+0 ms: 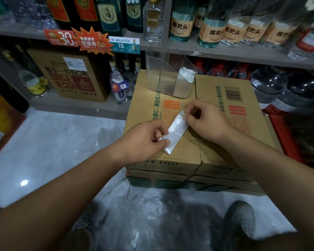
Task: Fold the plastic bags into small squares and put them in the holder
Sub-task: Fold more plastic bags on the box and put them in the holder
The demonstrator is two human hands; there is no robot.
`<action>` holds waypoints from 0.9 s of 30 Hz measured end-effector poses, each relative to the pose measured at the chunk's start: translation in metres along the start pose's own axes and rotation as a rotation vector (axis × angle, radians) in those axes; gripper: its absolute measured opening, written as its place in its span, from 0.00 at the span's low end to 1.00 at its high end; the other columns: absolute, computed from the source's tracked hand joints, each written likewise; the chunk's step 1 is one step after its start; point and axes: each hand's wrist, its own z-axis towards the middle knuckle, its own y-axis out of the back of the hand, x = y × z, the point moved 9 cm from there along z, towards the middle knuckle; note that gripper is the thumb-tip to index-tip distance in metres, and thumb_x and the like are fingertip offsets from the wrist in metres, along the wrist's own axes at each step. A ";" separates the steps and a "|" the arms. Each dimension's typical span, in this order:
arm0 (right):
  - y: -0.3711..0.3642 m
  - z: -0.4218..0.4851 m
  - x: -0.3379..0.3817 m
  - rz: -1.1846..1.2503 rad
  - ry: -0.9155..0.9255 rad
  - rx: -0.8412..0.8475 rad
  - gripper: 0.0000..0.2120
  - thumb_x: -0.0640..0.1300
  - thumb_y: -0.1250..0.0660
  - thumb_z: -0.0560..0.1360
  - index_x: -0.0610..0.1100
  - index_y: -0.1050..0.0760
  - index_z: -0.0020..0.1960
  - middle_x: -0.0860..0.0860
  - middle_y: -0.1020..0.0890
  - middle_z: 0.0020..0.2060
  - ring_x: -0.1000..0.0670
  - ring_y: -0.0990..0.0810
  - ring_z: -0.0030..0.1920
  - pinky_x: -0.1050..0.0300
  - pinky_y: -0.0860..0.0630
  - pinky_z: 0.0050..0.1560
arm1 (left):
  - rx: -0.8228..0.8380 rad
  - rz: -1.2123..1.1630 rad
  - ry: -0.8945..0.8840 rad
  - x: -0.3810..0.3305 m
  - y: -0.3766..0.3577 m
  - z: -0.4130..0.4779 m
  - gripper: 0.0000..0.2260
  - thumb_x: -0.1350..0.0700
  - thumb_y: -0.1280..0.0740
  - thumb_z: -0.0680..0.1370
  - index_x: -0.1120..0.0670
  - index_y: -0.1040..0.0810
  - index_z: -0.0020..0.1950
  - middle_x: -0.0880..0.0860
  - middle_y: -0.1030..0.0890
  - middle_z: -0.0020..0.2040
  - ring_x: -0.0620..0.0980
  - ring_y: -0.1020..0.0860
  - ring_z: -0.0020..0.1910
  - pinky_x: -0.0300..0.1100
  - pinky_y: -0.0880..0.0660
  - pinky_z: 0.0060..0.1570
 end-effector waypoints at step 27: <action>-0.004 -0.025 -0.001 -0.070 -0.173 -0.175 0.07 0.40 0.32 0.73 0.49 0.27 0.39 0.55 0.22 0.36 0.50 0.23 0.39 0.51 0.24 0.39 | -0.211 0.532 -0.061 -0.010 0.015 -0.018 0.21 0.52 0.42 0.83 0.55 0.30 0.75 0.54 0.29 0.75 0.54 0.33 0.73 0.56 0.36 0.73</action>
